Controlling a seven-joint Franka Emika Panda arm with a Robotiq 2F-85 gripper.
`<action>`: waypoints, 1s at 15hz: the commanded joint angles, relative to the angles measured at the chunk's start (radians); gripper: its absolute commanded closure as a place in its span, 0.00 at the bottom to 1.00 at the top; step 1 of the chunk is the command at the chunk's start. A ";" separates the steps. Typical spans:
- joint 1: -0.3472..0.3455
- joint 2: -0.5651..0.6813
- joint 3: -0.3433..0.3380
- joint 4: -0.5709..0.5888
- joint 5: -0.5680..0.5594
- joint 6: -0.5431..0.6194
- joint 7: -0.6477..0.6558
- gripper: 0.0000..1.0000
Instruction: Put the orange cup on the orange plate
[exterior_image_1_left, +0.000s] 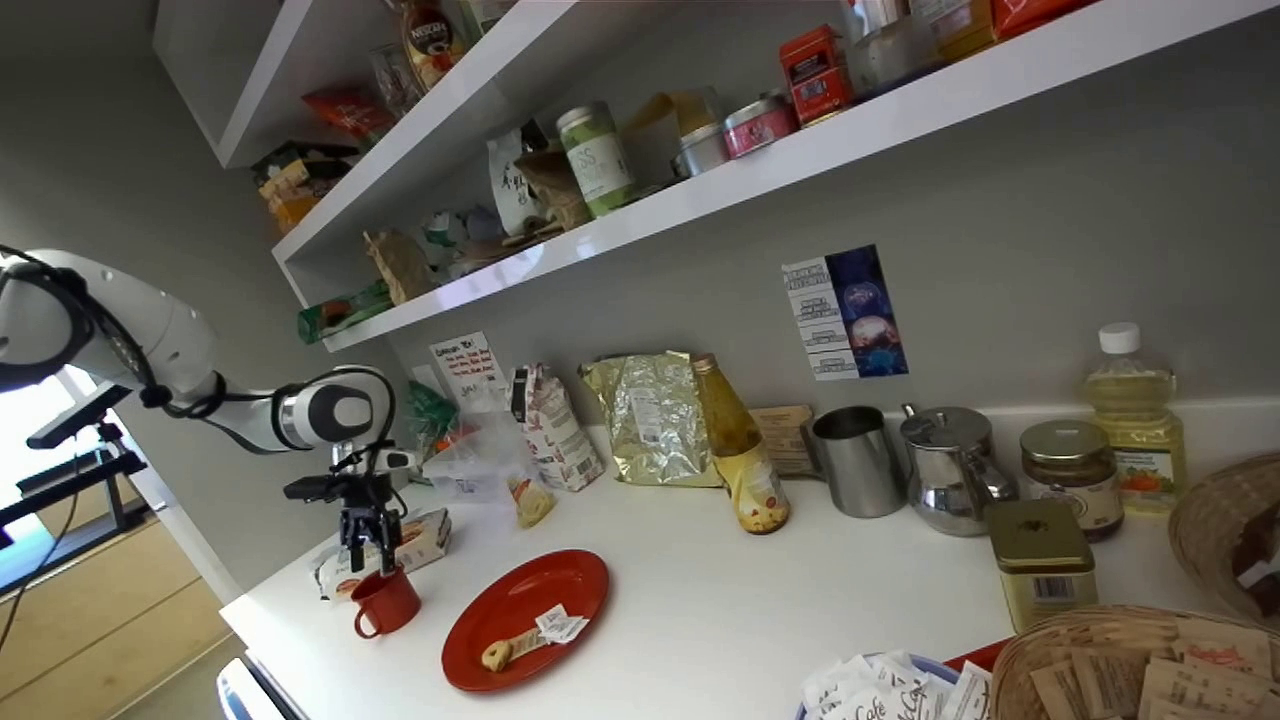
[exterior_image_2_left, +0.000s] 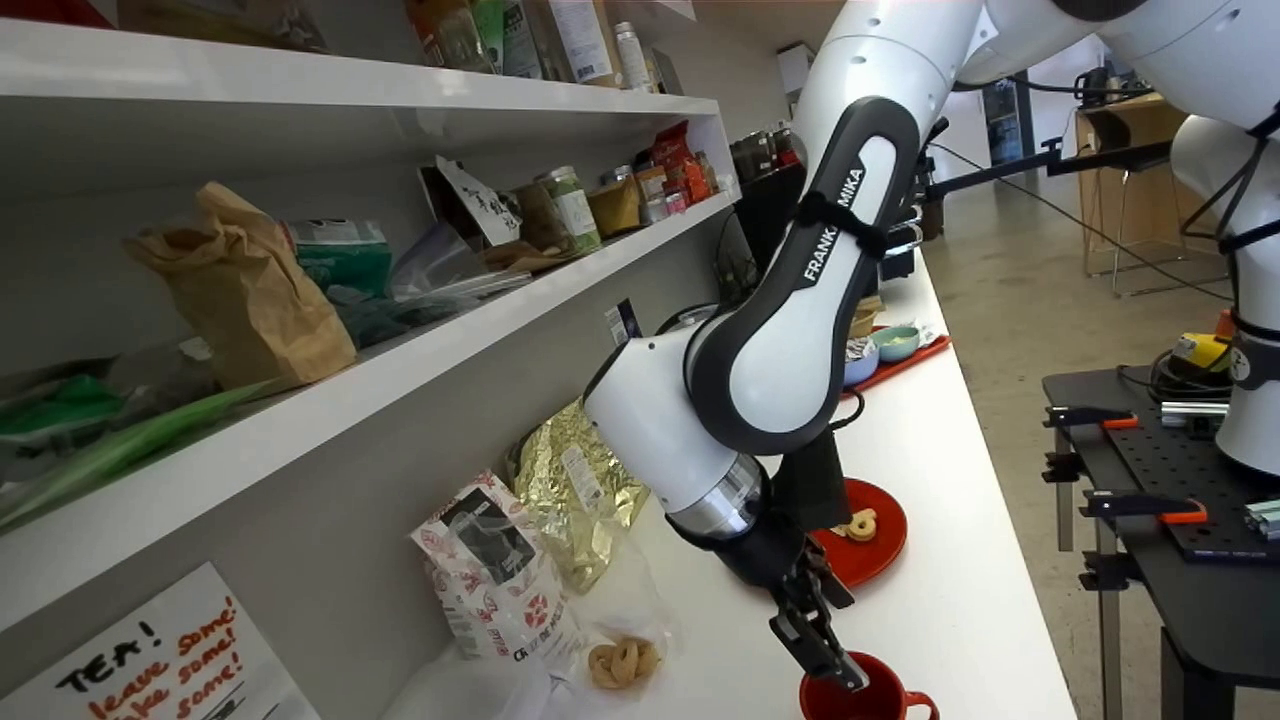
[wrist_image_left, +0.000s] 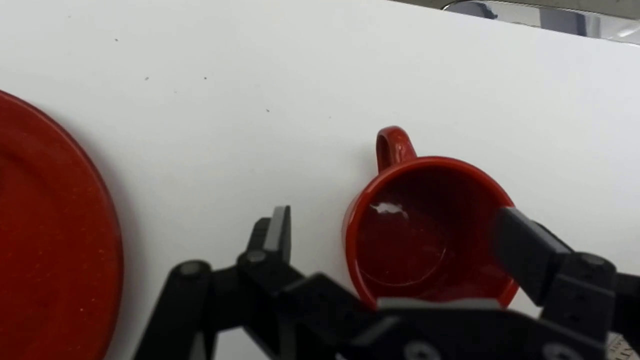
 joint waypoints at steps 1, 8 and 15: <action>0.007 0.057 -0.017 0.058 0.023 -0.021 0.026 0.00; -0.005 0.108 -0.033 0.092 0.027 -0.036 0.023 0.00; -0.008 0.130 -0.043 0.117 0.012 -0.062 0.018 0.10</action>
